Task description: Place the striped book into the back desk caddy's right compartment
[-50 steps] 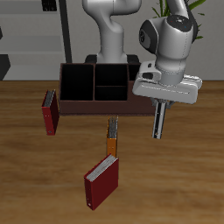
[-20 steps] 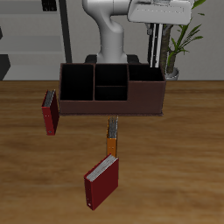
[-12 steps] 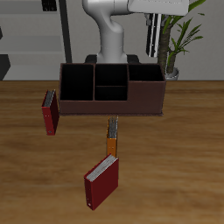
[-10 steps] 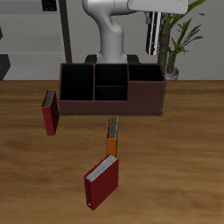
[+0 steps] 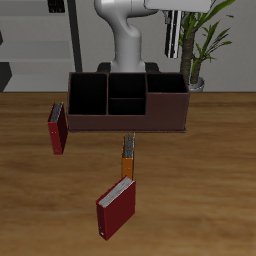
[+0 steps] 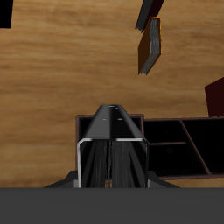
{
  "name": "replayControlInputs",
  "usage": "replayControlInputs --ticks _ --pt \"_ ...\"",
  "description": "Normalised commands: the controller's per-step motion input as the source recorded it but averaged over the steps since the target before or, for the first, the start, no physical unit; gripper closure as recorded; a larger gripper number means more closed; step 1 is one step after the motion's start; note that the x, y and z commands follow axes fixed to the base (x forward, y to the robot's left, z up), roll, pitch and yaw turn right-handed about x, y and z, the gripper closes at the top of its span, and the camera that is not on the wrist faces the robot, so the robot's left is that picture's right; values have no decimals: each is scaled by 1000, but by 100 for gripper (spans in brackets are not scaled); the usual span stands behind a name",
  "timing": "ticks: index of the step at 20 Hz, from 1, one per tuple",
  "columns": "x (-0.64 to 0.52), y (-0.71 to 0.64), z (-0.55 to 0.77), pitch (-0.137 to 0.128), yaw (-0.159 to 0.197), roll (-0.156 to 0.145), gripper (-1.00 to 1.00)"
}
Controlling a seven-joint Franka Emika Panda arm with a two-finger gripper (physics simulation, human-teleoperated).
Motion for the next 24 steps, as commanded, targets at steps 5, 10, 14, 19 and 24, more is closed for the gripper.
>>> replayControlInputs --ticks 5,10,14,19,24 --pt "-2 -49 -136 49 -14 -12 100" --pt "53 -62 -182 82 -25 -9 100" --pt "34 -12 -107 72 -2 4 100" --pt "44 9 -14 46 9 11 100" --pt "75 -20 -2 51 -17 8 100"
